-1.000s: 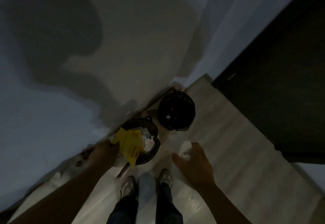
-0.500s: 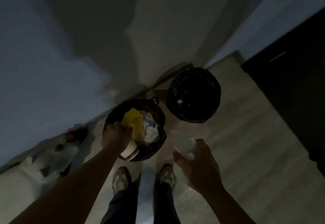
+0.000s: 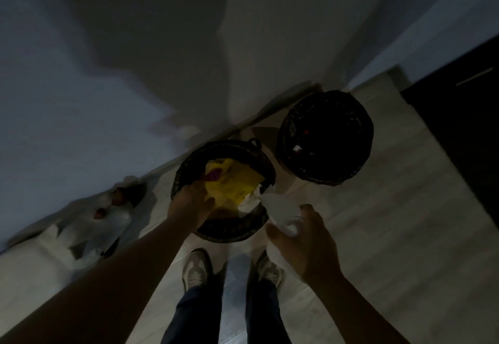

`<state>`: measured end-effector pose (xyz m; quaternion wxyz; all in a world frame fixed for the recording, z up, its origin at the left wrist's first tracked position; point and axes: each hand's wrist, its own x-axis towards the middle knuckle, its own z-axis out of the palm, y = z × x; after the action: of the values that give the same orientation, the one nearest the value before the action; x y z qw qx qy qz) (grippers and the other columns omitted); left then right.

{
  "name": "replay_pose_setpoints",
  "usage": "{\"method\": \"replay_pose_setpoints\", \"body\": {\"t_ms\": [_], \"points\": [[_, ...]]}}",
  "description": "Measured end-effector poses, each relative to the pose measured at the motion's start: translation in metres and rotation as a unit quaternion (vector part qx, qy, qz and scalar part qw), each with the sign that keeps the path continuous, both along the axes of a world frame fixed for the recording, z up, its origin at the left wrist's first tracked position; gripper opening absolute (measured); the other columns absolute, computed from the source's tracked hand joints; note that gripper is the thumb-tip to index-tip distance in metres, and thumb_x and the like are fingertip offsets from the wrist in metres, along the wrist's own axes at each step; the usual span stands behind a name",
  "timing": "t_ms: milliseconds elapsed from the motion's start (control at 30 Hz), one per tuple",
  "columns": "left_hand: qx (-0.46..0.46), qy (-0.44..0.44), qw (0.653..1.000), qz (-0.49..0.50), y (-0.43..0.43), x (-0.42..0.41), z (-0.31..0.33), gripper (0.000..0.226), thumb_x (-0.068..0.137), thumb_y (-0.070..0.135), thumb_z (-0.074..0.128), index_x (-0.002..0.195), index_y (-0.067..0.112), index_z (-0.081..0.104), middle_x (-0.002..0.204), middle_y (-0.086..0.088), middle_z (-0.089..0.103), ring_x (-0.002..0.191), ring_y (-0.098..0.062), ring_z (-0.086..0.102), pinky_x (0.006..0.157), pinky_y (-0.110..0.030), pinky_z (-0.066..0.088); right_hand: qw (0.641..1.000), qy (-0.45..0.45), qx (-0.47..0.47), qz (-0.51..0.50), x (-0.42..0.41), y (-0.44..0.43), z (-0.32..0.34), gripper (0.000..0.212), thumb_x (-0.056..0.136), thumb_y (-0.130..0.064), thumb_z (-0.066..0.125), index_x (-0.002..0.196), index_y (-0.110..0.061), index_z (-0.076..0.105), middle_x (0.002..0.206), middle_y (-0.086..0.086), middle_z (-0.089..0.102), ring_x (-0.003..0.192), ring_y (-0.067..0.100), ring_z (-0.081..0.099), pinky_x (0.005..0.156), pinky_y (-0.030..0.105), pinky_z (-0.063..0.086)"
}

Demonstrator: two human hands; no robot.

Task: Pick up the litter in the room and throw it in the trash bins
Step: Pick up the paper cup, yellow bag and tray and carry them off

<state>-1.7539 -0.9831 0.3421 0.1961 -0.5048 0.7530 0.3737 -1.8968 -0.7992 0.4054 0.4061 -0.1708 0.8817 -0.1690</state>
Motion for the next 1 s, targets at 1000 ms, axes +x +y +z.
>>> {"method": "replay_pose_setpoints", "body": {"t_ms": [1000], "points": [[0.016,0.051,0.998,-0.018,-0.038,0.129,0.015,0.016,0.091,0.026,0.058,0.105,0.021,0.062,0.102,0.002,0.067,0.092,-0.011,0.064,0.082,-0.031,0.056,0.973,-0.028,0.018,0.228,0.063,-0.112,-0.068,0.055,0.094,-0.019,0.054,0.145,-0.017,0.033,0.145,0.009,0.04,0.133,0.026,0.04,0.103,0.032,0.037]]}}
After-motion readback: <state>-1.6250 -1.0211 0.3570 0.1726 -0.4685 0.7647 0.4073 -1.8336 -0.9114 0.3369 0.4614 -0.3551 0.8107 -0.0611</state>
